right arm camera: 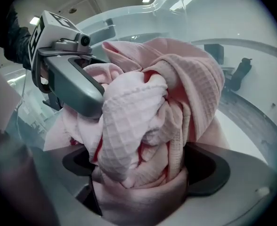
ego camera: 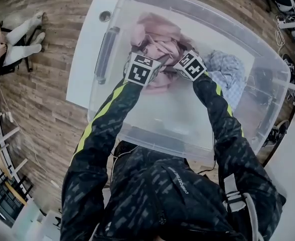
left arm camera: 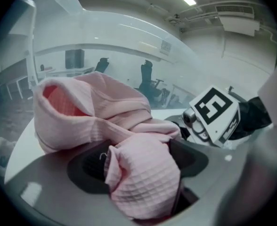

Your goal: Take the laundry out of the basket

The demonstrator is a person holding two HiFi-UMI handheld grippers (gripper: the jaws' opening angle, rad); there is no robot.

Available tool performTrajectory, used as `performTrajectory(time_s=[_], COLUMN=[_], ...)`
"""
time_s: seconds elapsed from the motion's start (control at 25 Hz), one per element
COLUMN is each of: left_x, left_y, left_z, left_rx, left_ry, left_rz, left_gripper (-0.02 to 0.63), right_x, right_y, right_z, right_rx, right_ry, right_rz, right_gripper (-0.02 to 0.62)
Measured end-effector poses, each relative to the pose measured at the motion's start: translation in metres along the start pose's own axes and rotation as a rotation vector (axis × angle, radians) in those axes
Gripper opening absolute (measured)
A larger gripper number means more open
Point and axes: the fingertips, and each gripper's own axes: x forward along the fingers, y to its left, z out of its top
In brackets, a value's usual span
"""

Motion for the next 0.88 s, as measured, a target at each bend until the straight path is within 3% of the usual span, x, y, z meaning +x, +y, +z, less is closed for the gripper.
performTrajectory(time_s=[0.28, 0.44, 0.72, 0.8, 0.88], left_x=[0.008, 0.009, 0.002, -0.003, -0.009], left_y=[0.006, 0.002, -0.012, -0.017, -0.022], left_z=[0.001, 0.003, 0.019, 0.025, 0.033], left_rx=[-0.019, -0.038, -0.054, -0.042, -0.001], left_ry=[-0.045, -0.063, -0.157, -0.185, -0.207], left_rz=[-0.047, -0.070, -0.157, -0.166, -0.165], left_gripper=[0.383, 0.383, 0.371, 0.371, 0.360], right_x=[0.012, 0.011, 0.009, 0.004, -0.003], right_y=[0.005, 0.007, 0.012, 0.010, 0.009], right_z=[0.017, 0.018, 0.034, 0.039, 0.046], right_rx=[-0.106, -0.115, -0.115, -0.088, -0.066], right_ry=[-0.092, -0.107, -0.235, -0.287, -0.330], right_rz=[0.022, 0.021, -0.054, -0.083, -0.110], right_gripper=[0.563, 0.522, 0.330, 0.252, 0.216])
